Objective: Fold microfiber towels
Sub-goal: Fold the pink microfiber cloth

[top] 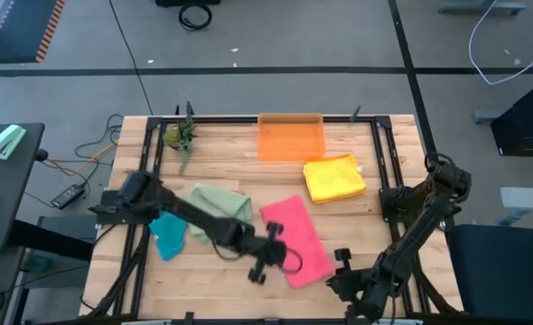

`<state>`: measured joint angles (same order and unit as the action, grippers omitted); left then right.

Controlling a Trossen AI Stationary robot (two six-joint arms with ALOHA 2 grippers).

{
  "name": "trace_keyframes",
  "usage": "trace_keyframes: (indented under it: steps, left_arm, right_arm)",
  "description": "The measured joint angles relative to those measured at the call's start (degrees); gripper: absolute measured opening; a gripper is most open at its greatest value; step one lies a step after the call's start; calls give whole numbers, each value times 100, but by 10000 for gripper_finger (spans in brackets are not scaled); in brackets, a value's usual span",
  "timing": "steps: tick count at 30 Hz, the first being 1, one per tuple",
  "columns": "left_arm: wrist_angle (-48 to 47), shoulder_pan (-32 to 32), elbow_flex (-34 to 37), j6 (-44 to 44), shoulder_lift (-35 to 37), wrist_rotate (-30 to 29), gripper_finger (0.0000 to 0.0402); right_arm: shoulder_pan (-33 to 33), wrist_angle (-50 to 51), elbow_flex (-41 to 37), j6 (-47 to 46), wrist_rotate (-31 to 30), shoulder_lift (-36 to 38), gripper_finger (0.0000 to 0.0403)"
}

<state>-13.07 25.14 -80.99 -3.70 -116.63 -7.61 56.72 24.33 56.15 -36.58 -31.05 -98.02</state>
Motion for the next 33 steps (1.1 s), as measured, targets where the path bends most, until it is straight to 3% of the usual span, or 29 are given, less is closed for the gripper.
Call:
trace_keyframes:
  steps: [5,11,19,26,33]
  left_arm:
    - [1197,383,-11,-173,-405,-20,65]
    - [2222,598,-20,-304,-807,-757,141]
    - [2776,560,-13,-84,-1169,-803,221]
    - [2786,509,-21,113,-1396,-619,214]
    - [2320,292,-50,905,-1425,199,177]
  right_arm:
    - [178,-35,-219,316,-369,0,100]
    - [191,16,-320,36,-514,0,149]
    - [193,-20,-324,-283,-557,0,165]
    - [150,-24,-324,-279,-557,0,165]
    - [106,-28,-324,-443,-557,0,165]
